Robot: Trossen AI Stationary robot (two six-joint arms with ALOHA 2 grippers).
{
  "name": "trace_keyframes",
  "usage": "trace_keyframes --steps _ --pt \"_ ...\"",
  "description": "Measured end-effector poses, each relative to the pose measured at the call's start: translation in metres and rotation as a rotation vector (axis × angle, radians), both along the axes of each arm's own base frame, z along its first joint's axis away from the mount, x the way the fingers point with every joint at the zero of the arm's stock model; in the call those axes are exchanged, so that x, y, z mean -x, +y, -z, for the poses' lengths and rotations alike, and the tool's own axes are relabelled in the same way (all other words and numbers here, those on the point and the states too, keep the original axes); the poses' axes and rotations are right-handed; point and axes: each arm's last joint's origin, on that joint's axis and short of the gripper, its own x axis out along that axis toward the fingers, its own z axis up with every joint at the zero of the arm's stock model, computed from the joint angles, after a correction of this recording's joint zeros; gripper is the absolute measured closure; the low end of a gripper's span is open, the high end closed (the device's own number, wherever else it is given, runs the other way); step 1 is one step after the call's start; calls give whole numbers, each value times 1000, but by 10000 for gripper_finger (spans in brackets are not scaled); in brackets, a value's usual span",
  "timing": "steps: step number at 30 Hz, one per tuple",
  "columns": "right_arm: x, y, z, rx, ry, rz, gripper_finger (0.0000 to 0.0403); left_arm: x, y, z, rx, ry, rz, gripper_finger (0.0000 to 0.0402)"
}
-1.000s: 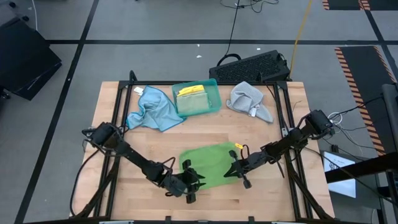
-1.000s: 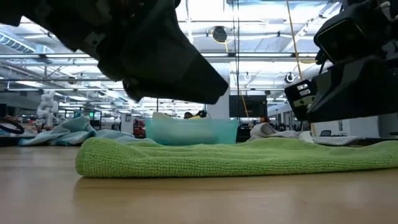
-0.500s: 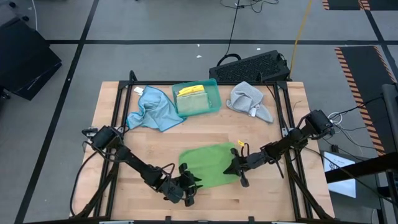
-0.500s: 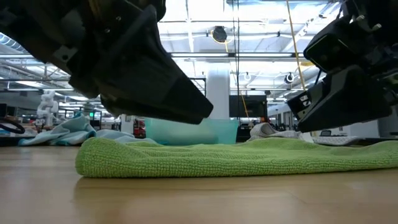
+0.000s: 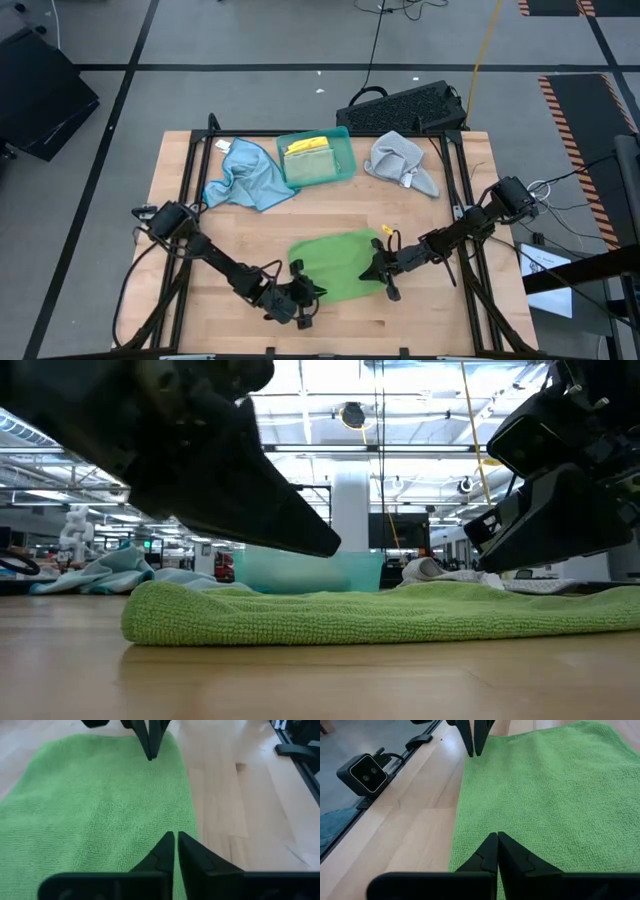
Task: Fold microfiber towels
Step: Fold the green microfiber cloth
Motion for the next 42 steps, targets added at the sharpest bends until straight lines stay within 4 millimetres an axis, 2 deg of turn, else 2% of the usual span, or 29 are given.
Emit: trace_keyframes --steps 5,11,16,25,32,37,42 --pt "0 0 2 -12 45 13 401 -8 11 1 124 37 12 398" --pt "-9 6 5 24 188 -8 401 -6 16 7 168 108 -20 377" --pt "-19 12 0 65 241 -41 401 0 25 15 177 226 -117 377" --pt "-23 18 -8 100 258 -68 401 5 36 20 64 317 -149 398" --pt "-14 14 -27 117 280 -62 401 7 46 23 -18 371 -167 379" --pt "-8 12 -39 148 267 -29 401 9 48 12 -78 368 -114 372" --pt "-8 11 -39 169 257 -17 401 12 51 -16 -72 308 -109 371"
